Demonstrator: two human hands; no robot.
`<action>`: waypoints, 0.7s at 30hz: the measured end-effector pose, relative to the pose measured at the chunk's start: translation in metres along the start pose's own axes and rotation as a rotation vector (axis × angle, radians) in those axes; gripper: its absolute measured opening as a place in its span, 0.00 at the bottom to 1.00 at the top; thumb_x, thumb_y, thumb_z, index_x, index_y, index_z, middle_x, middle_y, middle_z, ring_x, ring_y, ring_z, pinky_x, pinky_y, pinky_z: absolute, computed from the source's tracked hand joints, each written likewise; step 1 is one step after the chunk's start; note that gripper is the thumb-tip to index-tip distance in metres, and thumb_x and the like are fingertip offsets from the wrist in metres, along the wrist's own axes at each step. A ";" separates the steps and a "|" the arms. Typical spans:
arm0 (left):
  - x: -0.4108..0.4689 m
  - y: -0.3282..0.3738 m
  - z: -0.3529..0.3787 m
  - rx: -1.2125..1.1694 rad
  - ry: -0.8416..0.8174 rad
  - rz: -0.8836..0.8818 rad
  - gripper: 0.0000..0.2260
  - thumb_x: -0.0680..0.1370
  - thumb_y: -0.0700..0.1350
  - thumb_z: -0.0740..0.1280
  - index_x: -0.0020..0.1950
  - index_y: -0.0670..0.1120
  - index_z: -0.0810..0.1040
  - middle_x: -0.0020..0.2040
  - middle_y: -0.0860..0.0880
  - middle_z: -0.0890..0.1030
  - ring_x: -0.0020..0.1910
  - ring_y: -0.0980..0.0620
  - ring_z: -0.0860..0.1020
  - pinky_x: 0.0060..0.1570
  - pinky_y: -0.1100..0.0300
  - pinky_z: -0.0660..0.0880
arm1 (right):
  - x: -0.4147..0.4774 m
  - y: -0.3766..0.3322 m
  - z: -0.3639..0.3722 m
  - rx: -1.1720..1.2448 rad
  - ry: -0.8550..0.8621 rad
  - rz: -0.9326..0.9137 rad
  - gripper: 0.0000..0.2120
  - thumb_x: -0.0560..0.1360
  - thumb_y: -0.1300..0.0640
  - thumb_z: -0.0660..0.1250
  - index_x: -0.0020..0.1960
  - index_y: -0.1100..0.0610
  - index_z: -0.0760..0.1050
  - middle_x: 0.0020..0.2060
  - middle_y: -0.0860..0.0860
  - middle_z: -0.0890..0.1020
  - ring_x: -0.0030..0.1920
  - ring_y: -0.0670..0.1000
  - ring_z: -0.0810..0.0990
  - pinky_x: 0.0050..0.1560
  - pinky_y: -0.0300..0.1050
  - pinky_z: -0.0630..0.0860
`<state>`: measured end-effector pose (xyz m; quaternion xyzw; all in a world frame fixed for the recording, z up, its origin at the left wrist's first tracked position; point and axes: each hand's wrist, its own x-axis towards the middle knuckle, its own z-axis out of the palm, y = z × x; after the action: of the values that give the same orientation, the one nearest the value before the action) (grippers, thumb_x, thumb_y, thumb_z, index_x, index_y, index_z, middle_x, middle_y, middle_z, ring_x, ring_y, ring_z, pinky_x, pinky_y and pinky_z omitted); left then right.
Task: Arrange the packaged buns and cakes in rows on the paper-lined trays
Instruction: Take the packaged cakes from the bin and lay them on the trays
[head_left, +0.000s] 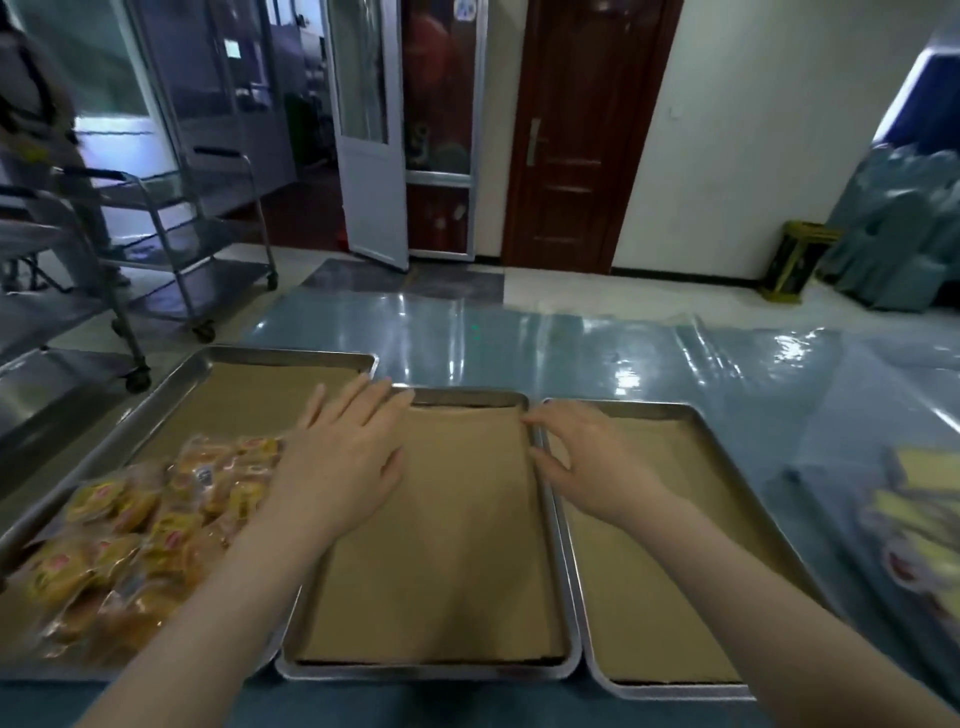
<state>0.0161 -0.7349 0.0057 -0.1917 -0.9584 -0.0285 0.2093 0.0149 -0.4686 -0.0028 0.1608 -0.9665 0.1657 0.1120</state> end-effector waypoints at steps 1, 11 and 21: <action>0.009 0.008 0.000 -0.004 0.000 0.009 0.25 0.75 0.50 0.65 0.72 0.50 0.66 0.72 0.48 0.68 0.72 0.47 0.63 0.70 0.45 0.55 | -0.003 0.011 -0.008 -0.059 0.002 -0.001 0.16 0.76 0.51 0.65 0.64 0.51 0.74 0.60 0.49 0.78 0.62 0.52 0.73 0.62 0.45 0.67; 0.082 0.125 0.018 -0.096 0.046 0.067 0.24 0.73 0.45 0.69 0.69 0.45 0.71 0.67 0.43 0.73 0.65 0.41 0.72 0.65 0.43 0.65 | -0.039 0.144 -0.082 -0.368 -0.158 -0.105 0.20 0.78 0.45 0.59 0.69 0.47 0.68 0.69 0.45 0.68 0.69 0.49 0.65 0.68 0.45 0.60; 0.130 0.329 0.044 -0.227 -0.025 -0.027 0.25 0.72 0.44 0.71 0.69 0.45 0.71 0.67 0.43 0.73 0.62 0.41 0.74 0.61 0.45 0.70 | -0.104 0.312 -0.181 -0.297 -0.143 -0.143 0.19 0.78 0.47 0.63 0.68 0.47 0.71 0.67 0.46 0.72 0.67 0.50 0.68 0.65 0.46 0.65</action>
<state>0.0149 -0.3788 0.0112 -0.2016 -0.9541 -0.1371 0.1742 0.0314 -0.0968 0.0467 0.2223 -0.9719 0.0010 0.0772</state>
